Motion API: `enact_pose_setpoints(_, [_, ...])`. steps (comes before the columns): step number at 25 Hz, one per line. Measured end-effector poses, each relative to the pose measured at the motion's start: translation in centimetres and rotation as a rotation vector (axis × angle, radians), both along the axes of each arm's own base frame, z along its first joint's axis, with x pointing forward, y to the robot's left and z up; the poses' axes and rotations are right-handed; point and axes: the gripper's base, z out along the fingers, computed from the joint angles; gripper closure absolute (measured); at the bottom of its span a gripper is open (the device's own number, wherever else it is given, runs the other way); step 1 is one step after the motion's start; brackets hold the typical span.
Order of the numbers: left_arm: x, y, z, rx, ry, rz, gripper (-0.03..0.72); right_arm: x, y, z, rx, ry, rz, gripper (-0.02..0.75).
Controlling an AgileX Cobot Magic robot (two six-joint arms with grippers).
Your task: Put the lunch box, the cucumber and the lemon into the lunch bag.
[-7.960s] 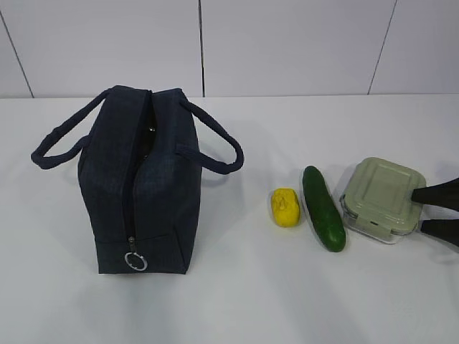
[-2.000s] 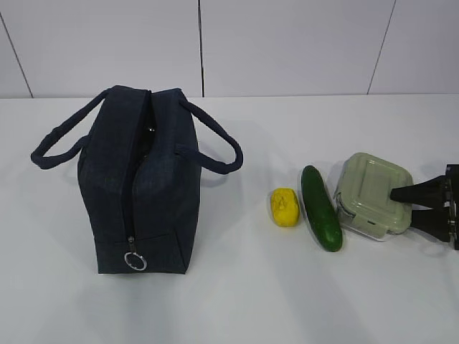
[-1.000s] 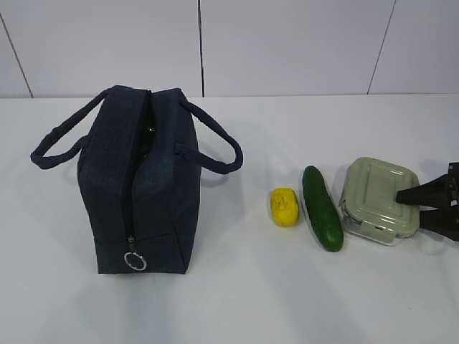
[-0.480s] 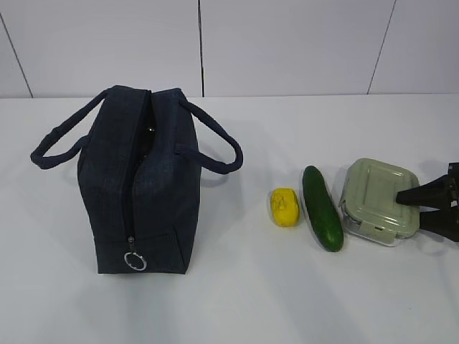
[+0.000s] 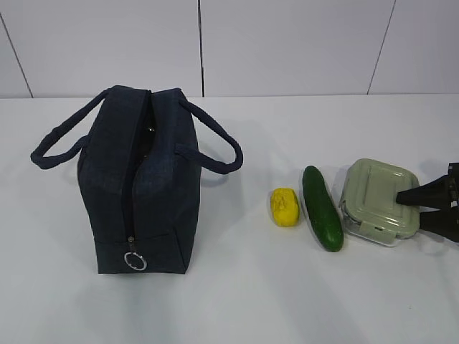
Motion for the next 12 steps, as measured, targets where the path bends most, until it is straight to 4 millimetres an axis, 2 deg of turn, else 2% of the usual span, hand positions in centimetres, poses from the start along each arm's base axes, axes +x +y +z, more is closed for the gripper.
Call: enact_pose_setpoints(12, [0.0,0.0,0.0,0.0,0.0,0.0,0.45,-0.01,-0.01,0.19,0.004,0.009,-0.005,0.356])
